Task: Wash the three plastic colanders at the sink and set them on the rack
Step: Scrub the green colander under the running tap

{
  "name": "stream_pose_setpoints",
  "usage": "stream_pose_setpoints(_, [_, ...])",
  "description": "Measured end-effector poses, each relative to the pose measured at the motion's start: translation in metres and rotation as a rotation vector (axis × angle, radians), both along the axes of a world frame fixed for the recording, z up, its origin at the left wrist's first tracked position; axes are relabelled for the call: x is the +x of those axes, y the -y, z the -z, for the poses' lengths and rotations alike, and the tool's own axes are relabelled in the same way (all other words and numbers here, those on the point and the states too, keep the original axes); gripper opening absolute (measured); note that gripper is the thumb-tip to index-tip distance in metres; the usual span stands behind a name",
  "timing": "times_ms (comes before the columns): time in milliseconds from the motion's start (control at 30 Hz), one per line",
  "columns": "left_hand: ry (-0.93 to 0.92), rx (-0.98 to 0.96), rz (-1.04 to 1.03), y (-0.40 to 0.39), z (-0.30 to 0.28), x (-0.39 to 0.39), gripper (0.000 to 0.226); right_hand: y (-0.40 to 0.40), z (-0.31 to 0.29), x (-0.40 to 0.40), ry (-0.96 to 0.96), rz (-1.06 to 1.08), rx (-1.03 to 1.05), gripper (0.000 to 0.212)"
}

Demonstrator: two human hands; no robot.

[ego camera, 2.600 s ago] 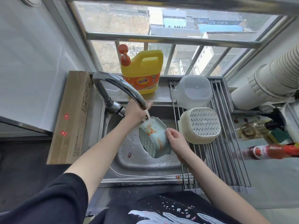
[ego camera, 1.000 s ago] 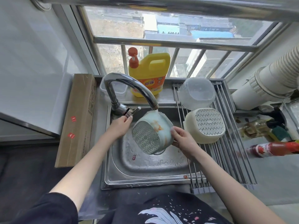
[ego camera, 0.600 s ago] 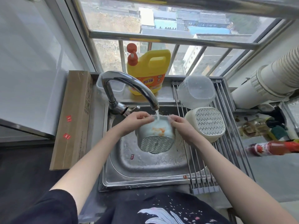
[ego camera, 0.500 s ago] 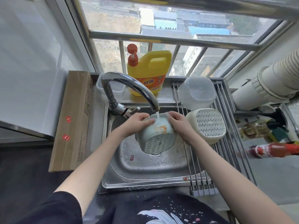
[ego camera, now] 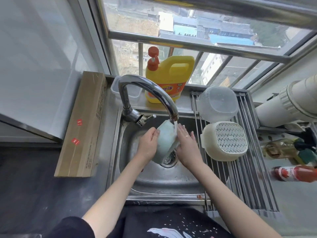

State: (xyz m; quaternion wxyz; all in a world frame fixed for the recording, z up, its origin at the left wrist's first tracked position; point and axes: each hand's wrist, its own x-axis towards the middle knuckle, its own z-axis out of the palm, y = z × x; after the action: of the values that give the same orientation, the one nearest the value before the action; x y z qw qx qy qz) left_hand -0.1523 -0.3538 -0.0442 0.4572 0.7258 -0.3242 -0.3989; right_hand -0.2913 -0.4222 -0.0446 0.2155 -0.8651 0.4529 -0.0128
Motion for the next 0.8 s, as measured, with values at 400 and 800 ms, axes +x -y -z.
stream_pose_setpoints(400, [-0.243, -0.005, -0.035, 0.003, -0.001, 0.009, 0.028, -0.037, -0.008, -0.006, 0.469, -0.036, 0.050, 0.056])
stream_pose_setpoints(800, [-0.725, 0.050, -0.079, -0.004, -0.011, -0.004, 0.026, -0.013, -0.014, 0.009, 0.170, -0.008, 0.237, 0.069])
